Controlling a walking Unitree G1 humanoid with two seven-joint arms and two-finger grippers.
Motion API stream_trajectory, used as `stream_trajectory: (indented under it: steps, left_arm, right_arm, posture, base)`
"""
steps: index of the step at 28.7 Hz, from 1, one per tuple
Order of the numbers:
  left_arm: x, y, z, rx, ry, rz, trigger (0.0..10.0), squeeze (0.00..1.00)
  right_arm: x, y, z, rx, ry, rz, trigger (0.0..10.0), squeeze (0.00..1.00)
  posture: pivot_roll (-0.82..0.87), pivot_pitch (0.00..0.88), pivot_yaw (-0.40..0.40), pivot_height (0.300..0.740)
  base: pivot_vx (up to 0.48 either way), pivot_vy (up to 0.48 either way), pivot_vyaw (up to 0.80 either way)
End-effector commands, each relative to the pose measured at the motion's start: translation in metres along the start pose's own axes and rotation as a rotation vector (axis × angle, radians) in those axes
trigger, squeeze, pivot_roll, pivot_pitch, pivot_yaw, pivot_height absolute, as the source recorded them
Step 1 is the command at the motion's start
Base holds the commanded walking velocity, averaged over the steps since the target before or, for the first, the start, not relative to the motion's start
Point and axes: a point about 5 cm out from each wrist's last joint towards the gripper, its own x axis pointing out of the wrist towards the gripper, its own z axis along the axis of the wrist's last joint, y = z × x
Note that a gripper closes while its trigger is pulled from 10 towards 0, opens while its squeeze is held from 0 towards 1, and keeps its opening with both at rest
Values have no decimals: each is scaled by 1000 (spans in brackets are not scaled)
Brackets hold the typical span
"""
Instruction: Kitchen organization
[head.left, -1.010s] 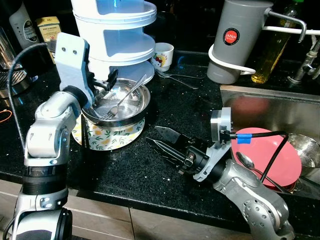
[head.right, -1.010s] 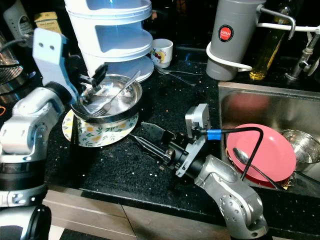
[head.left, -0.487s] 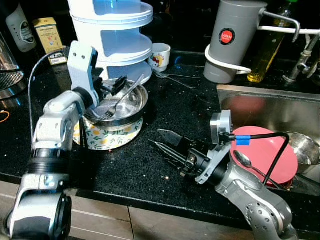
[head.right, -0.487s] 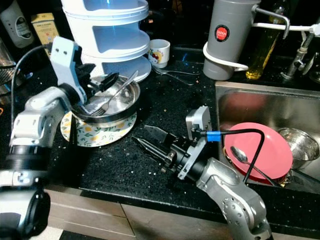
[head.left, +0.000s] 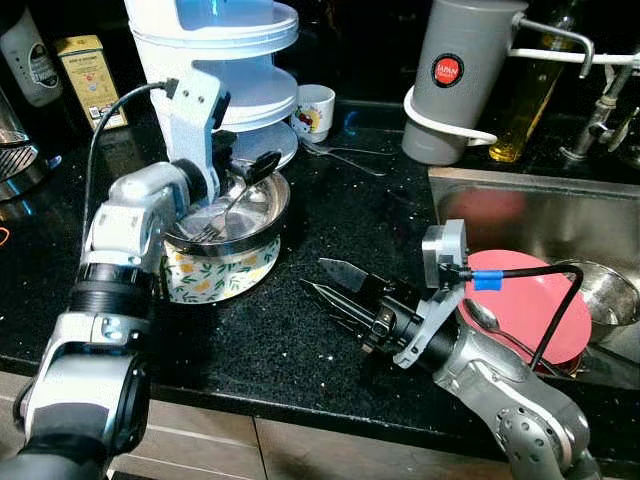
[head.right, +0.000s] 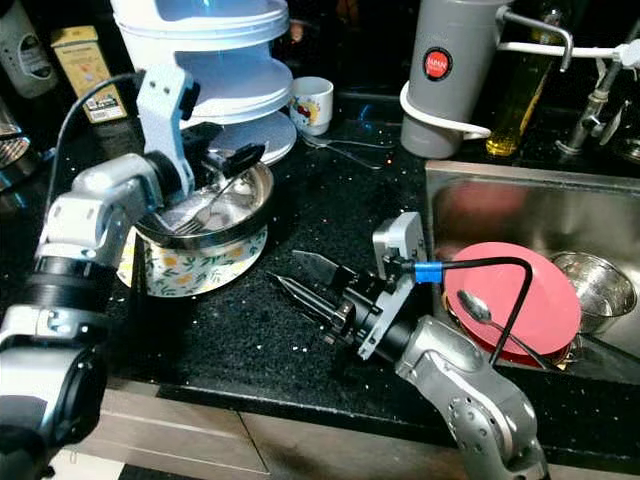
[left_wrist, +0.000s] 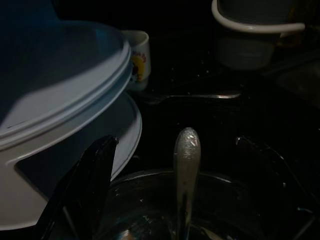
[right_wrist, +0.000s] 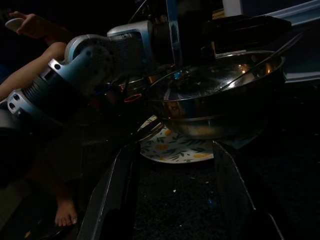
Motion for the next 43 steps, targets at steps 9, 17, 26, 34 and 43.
stream_trajectory:
  steps: [9, 17, 26, 34, 43]
  left_arm:
    - [-7, -8, 5, -21, 98, -34, 10000, 0]
    - [-17, -18, 1, -40, 163, -54, 10000, 0]
    - [-22, -11, -14, -71, 257, -9, 10000, 0]
    - [-27, 5, -20, -64, 288, 69, 10000, 0]
    - [-25, 12, -37, -96, 334, 81, 6392, 0]
  right_arm:
    - [-1, 0, -2, -5, 18, -18, 10000, 0]
    - [-2, 1, -3, -2, 19, -17, 10000, 0]
    - [-3, 1, -3, -1, 21, -25, 10000, 0]
    - [-4, 0, -4, -3, 26, -28, 10000, 0]
    - [-4, 1, -3, -8, 31, -28, 10000, 0]
  posture:
    - [-61, 73, 6, 740]
    - [-52, 74, 6, 740]
    - [-58, 76, 12, 740]
    - [-63, 76, 8, 740]
    - [-71, 66, 8, 740]
  base:
    - [0, 0, 0]
    - [0, 0, 0]
    - [0, 0, 0]
    - [0, 0, 0]
    - [0, 0, 0]
